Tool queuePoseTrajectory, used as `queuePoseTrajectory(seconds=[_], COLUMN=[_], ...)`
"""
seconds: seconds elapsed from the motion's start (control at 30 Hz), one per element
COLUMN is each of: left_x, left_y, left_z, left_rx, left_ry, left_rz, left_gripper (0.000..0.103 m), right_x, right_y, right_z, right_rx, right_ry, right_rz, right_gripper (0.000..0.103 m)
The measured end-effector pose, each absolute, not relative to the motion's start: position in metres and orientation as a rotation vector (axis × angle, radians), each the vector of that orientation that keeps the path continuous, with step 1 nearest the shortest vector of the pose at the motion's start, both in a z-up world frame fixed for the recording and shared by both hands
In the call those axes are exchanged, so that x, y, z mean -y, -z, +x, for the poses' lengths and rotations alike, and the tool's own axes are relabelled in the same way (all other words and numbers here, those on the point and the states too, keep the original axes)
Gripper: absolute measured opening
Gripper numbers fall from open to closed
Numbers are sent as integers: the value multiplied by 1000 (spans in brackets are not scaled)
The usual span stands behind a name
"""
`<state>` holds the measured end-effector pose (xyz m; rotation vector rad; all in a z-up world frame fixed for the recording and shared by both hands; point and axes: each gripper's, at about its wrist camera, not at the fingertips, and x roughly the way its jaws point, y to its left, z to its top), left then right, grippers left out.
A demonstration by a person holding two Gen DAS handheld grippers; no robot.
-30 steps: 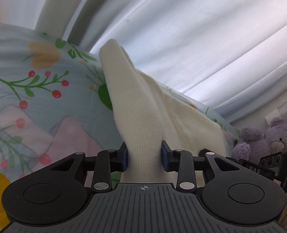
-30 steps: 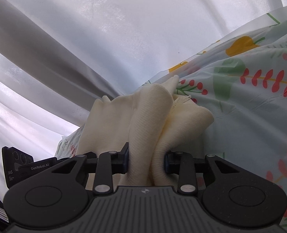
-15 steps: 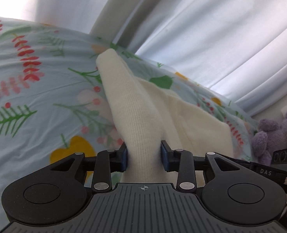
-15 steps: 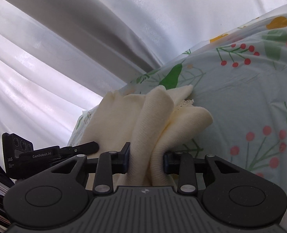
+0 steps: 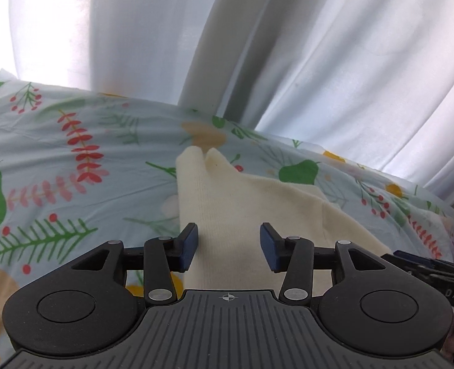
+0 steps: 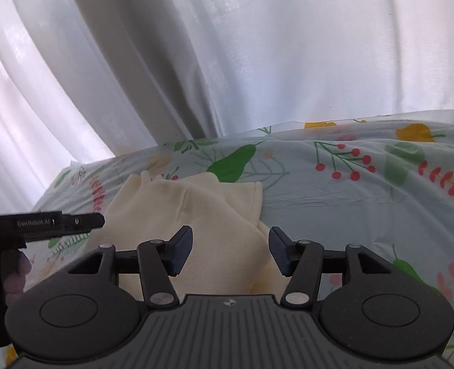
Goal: Fold small clothes
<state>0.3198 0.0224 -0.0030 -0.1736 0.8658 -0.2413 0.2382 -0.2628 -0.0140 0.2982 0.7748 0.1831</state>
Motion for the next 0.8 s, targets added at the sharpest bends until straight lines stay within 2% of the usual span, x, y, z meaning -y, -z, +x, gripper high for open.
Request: queuePoseTrajectory(seconds=[0.03, 0.07, 0.1, 0.17, 0.4, 0.57, 0.8], left_x=[-17, -12, -8, -5, -3, 0, -3], left_y=[5, 8, 10, 16, 29, 32, 28], left_z=[322, 322, 323, 324, 327, 329, 327], left_rx=[-861, -854, -849, -834, -826, -829, -818], left_ry=[233, 225, 216, 215, 204, 189, 176], left_rz=[-148, -117, -92, -65, -67, -58, -63], left_gripper=[52, 54, 54, 54, 57, 59, 60], right_x=[257, 254, 250, 243, 226, 207, 226], right_y=[20, 24, 29, 32, 10, 8, 18], right_z=[245, 250, 254, 255, 228, 219, 228], right_rx=[-799, -815, -823, -809, -643, -617, -652], right_ry=[-176, -182, -201, -222, -294, -356, -148], right_rz=[268, 254, 244, 220, 103, -4, -31], right_gripper=[52, 41, 35, 10, 8, 7, 7])
